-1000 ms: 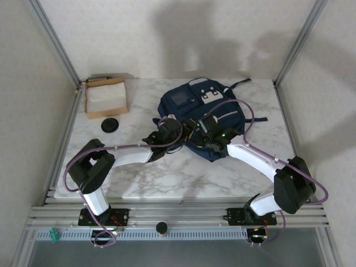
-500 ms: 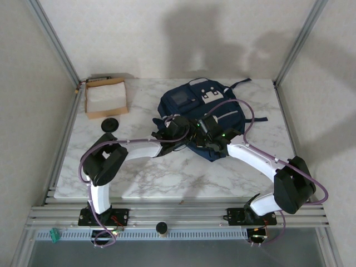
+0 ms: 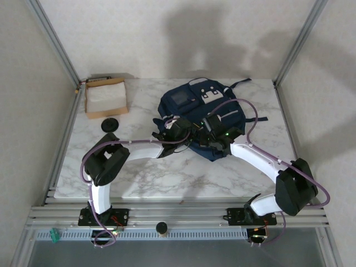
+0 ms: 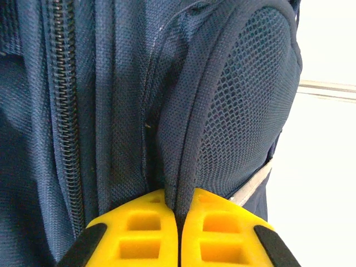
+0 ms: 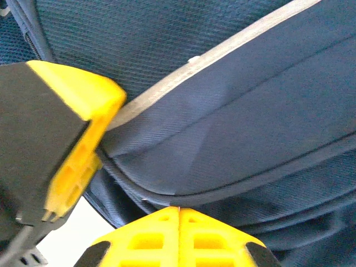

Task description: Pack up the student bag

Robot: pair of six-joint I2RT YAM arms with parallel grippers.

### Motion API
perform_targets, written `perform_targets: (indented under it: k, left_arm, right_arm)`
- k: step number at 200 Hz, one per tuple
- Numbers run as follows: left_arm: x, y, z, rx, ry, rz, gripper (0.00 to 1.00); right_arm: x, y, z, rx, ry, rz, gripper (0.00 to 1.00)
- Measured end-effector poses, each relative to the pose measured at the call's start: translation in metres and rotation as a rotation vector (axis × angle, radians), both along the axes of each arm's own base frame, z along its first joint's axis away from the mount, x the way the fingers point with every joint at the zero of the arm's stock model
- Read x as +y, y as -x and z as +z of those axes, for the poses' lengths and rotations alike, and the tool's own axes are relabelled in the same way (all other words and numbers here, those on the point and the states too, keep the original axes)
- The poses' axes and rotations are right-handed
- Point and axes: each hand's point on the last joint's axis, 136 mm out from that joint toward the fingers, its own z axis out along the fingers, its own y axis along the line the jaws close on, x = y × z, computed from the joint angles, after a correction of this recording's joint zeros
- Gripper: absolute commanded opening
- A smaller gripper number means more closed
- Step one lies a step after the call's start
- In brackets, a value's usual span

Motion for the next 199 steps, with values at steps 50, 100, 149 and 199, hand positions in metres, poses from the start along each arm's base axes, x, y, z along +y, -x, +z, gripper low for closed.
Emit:
perform_targets:
  k: [50,100,149,199]
  left_arm:
    - [0.037,-0.001,0.009,-0.027,-0.057,-0.016,0.0]
    - [0.09,-0.016,0.004,-0.032,-0.163,-0.015,0.0]
    - [0.101,-0.018,0.006,-0.038,-0.18,-0.035,0.0]
    - [0.1,-0.018,0.006,-0.039,-0.18,-0.04,0.0]
  right_arm:
    - [-0.022,-0.001,0.017,-0.036,0.018,-0.002,0.0]
    - [-0.042,0.0,0.011,-0.013,0.096,0.019,0.03]
    - [0.028,0.013,0.013,-0.014,-0.03,0.279,0.28]
    - [0.055,-0.006,-0.007,0.019,-0.013,0.349,0.44]
